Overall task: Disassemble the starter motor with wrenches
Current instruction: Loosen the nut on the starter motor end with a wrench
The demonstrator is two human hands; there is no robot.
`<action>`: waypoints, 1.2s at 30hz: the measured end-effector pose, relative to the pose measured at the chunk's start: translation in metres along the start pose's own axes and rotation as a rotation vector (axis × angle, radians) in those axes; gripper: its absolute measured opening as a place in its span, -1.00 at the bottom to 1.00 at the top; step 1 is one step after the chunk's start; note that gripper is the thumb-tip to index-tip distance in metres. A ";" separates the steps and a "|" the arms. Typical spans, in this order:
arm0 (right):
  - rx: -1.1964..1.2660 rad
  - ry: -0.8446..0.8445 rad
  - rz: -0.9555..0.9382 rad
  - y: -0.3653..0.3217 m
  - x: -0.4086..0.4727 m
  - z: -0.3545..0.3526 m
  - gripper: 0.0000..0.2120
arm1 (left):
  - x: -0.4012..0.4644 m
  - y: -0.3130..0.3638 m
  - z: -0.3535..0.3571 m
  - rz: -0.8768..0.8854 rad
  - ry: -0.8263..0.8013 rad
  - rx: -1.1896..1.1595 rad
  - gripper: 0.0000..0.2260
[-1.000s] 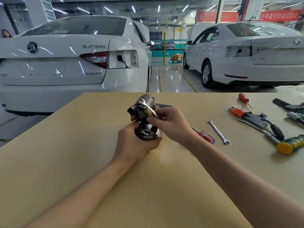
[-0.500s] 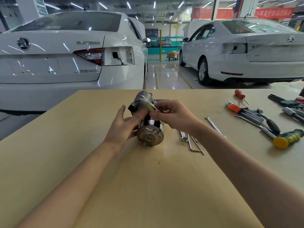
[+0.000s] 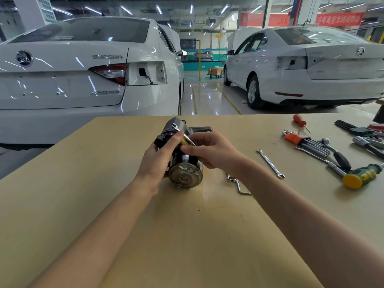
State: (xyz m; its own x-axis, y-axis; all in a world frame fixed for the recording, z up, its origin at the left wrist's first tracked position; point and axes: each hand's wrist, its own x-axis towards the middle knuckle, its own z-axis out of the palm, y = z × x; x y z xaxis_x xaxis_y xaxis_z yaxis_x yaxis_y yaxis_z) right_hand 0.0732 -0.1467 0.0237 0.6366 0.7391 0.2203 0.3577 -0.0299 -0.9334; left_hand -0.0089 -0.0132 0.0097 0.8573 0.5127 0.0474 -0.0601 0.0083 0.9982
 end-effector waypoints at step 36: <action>0.071 0.302 0.029 0.011 -0.064 -0.051 -0.74 | -0.002 -0.021 -0.017 -0.121 -0.204 -0.267 -0.88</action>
State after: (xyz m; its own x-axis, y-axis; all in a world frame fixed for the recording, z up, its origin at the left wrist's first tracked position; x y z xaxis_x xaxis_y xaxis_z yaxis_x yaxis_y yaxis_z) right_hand 0.0709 -0.2288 0.0136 0.8238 0.5052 0.2571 0.2944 0.0064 -0.9557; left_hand -0.0181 -0.0001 -0.0120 0.9492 0.3126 -0.0375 -0.0601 0.2969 0.9530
